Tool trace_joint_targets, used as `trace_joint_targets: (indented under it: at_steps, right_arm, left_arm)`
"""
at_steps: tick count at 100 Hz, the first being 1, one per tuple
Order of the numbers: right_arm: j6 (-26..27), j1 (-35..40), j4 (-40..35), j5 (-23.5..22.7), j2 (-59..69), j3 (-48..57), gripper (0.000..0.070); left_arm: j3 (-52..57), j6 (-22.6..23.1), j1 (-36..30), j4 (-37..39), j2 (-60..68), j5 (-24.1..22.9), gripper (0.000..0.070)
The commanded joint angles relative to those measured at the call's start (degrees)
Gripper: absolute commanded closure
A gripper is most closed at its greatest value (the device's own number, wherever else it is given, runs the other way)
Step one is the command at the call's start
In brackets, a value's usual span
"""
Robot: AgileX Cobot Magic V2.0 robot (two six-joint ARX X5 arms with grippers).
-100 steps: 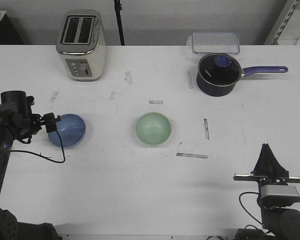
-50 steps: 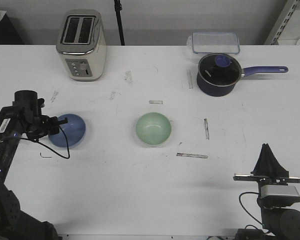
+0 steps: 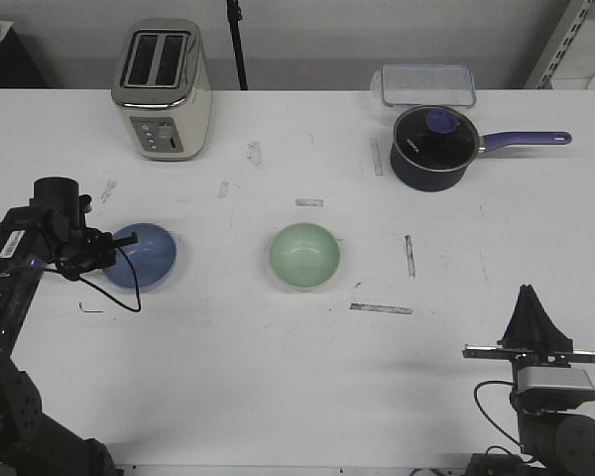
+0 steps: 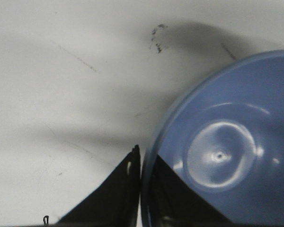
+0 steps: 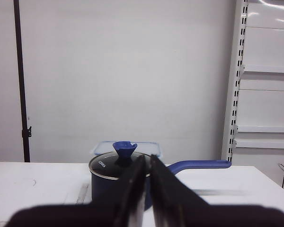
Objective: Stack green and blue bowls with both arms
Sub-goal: 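Lift the blue bowl with the left gripper over the green bowl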
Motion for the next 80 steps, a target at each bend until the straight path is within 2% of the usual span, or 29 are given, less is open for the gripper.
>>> trace_joint_targets:
  at_steps: [1,18,29,55,80]
  right_arm:
    - [-0.26,0.02,0.57,0.17,-0.07,0.24,0.0696]
    - [-0.26,0.04,0.57,0.2,-0.07,0.24,0.0696]
    - [-0.26,0.02,0.59,0.17,-0.07,0.24,0.0696]
    - [-0.26,0.04,0.57,0.17,-0.07,0.24,0.0697]
    - [-0.26,0.02,0.57,0.2,-0.07,0.24,0.0696]
  left_arm:
    - [4.61,-0.39,-0.48,-1.31,-0.52,0.2,0.07]
    - [14.91,-2.21,-3.87,-7.3,-0.52,1.42,0.07]
    - [19.04,-3.89,-7.1,-7.93,-0.5,1.42,0.07]
    - [25.29,-7.91,-19.32,-7.87,1.33,1.42,0.07]
    - [35.98,-9.09,-31.34,-12.17,11.67,1.49,0.07]
